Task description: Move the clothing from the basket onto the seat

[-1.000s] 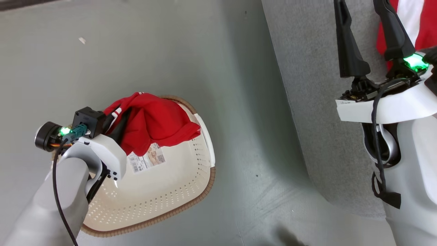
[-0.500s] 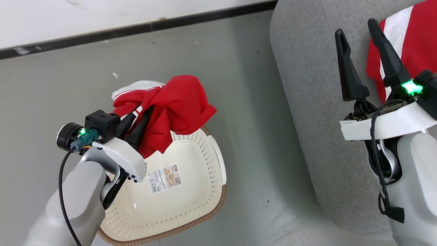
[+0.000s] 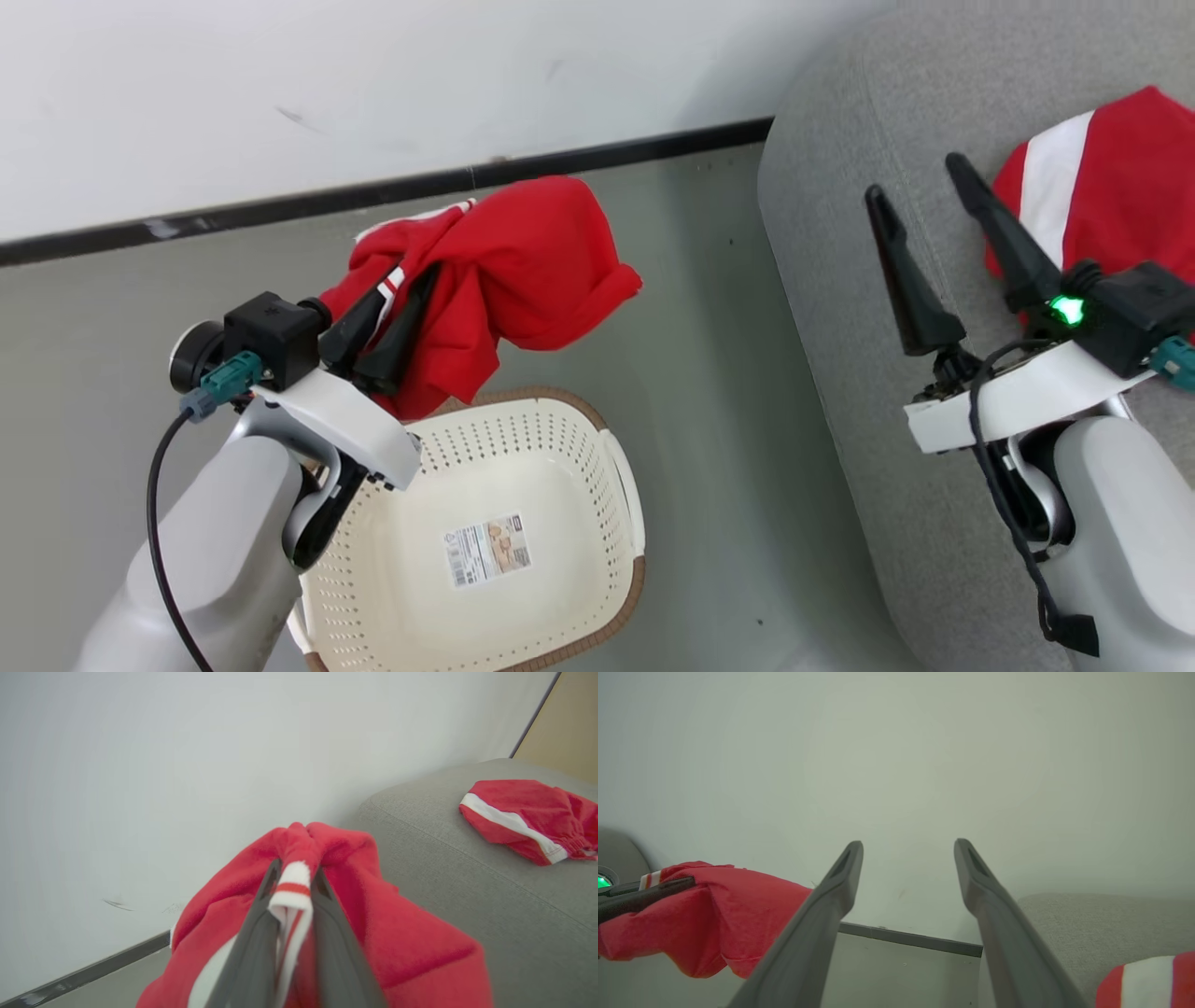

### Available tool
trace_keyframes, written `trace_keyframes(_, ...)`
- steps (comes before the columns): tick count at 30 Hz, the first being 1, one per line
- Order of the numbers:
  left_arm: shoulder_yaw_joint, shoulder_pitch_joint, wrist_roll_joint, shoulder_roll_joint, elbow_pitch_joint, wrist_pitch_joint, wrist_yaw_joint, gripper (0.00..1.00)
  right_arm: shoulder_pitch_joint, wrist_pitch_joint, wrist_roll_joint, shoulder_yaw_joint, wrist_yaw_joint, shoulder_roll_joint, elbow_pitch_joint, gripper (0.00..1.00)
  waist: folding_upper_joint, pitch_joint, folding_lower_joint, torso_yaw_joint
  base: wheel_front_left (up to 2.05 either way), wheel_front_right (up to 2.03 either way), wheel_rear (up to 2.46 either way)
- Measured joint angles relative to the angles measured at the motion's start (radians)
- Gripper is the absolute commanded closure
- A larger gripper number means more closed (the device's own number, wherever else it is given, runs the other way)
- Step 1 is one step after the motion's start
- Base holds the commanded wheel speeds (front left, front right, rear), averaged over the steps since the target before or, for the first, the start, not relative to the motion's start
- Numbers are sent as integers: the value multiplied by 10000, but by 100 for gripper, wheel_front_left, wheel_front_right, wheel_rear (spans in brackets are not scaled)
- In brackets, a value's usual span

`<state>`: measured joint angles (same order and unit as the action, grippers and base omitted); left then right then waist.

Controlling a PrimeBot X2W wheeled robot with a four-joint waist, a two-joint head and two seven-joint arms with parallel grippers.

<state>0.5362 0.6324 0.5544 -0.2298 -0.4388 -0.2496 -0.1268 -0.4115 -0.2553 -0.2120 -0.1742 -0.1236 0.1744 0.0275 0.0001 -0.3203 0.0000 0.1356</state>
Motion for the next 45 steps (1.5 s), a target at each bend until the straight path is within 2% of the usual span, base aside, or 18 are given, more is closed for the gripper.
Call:
trace_keyframes(19, 272, -318, 180, 136, 708, 88, 0, 100, 882, 0, -884, -1471, 0, 330, 840, 0, -1, 1530, 0, -404, 0, 0, 0)
trace_keyframes(25, 376, -393, 349, 372, 1053, 301, 0, 100, 1256, 2, -1277, -2345, 2, 481, 1532, 0, 0, 1920, 0, -558, 0, 0, 0)
trace_keyframes(33, 577, -588, 370, 472, 1360, 591, 8, 100, 1182, 2, -1716, -3269, 0, 391, 2150, 0, -1, 2180, 0, -774, 0, 0, 0)
trace_keyframes(45, 756, -718, 546, 667, 1960, 938, 96, 100, 180, 2, -1958, -3707, 2, 516, 3106, 0, 0, 2234, 0, -1148, 0, 0, 0)
